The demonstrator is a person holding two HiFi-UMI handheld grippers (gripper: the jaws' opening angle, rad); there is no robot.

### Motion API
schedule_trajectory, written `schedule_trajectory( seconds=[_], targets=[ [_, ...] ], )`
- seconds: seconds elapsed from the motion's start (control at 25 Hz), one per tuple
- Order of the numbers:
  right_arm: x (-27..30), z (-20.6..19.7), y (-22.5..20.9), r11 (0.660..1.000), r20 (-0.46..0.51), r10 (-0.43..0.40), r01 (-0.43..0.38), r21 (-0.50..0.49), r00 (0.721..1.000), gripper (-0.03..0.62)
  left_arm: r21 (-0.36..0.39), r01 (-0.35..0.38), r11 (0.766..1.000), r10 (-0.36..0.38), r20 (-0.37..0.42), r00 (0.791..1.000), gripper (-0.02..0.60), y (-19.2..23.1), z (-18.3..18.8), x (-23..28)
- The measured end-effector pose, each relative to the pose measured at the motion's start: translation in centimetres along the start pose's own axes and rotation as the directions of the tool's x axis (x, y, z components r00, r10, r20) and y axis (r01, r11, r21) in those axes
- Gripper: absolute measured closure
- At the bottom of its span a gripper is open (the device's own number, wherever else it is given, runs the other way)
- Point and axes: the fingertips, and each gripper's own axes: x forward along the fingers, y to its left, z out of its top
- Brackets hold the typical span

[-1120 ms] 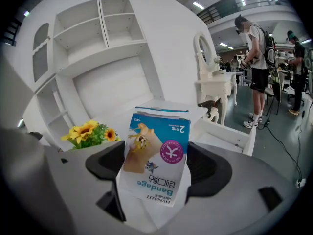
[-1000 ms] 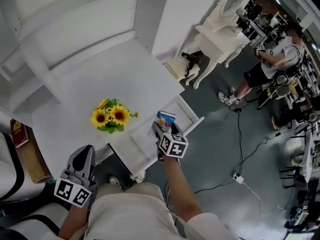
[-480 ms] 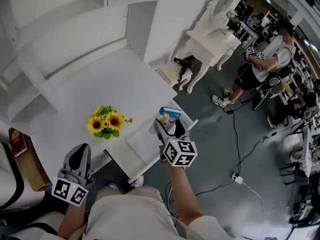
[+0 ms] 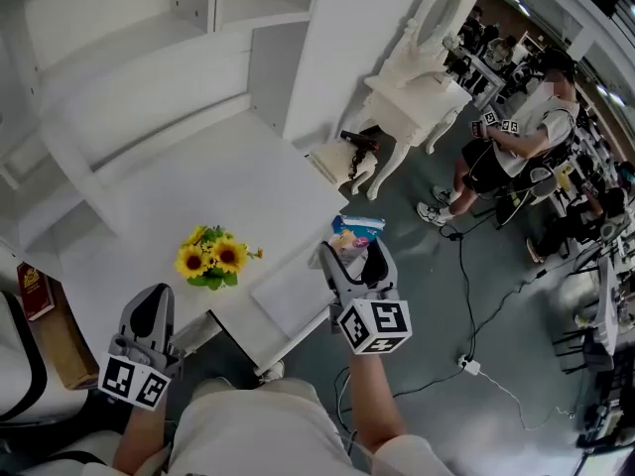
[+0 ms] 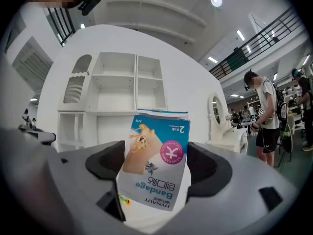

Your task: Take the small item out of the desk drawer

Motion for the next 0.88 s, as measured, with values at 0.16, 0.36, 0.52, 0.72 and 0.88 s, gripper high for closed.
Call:
schedule_trajectory(
  seconds=[0.16,0.36,0.52,0.72,0.88],
  targets=[
    [-1.1,2.4,0.3,1.0,0.056,-0.004,0.005,-0.01,0.998,0.183,0.012,-0.016,1.0,0.016,0.019,1.0,0.566,0.9,1.2,-0.1],
    [-2.7,4.1,0.4,1.0,0.099,-0.019,0.021,-0.012,0.995,0.183,0.026,-0.034,0.999,0.033,0.04,0.999,0.566,1.9,2.0,-0.5],
    [-4.2,5.5,0.4,0.998,0.134,-0.051,0.054,-0.022,0.99,0.183,0.036,-0.042,0.998,0.04,0.048,0.998,0.566,2.4,2.3,-0.5],
    [-5.9,7.1,0.7,0.993,0.166,-0.082,0.095,-0.069,0.983,0.183,0.045,-0.05,0.998,0.047,0.052,0.998,0.566,3.2,3.1,-0.6],
    [-7.1,7.4,0.8,0.991,0.18,-0.105,0.119,-0.068,0.978,0.183,0.047,-0.054,0.997,0.052,0.054,0.997,0.566,3.8,3.1,-0.8]
  ],
)
